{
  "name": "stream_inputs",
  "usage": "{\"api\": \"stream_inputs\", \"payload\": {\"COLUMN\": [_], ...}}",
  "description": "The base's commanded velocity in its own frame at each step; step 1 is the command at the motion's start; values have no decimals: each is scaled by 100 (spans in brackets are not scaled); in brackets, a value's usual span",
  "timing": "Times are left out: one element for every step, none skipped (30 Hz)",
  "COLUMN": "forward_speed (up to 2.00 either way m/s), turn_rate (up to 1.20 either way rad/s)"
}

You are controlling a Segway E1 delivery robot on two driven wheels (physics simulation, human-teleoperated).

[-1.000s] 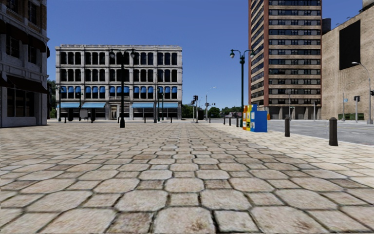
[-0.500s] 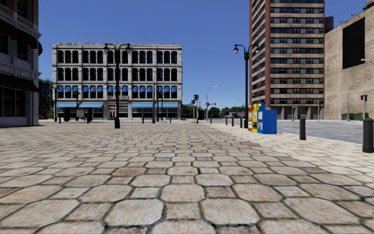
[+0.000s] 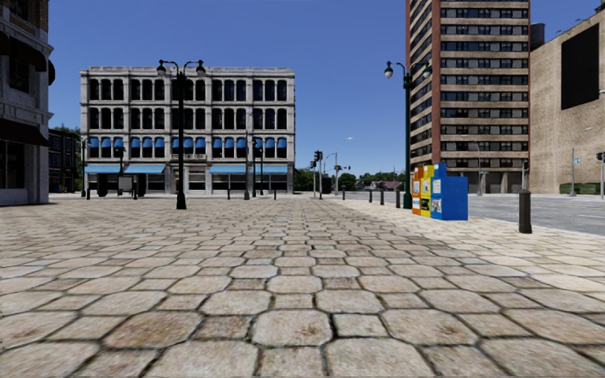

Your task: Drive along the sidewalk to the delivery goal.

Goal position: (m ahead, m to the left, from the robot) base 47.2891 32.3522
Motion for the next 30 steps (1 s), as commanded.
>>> {"api": "stream_inputs", "payload": {"forward_speed": [200, 200, 200, 200, 200, 200, 200, 200, 200, 200, 200, 200, 200, 200, 200, 200, 200, 200, 200, 200, 200, 200, 200, 200, 200, 200, 200, 200, 200, 200], "turn_rate": [0, 0, 0, 0, 0, 0, 0, 0, 0, 0, 0, 0, 0, 0, 0, 0, 0, 0, 0, 0, 0, 0, 0, 0, 0, 0, 0, 0, 0, 0]}}
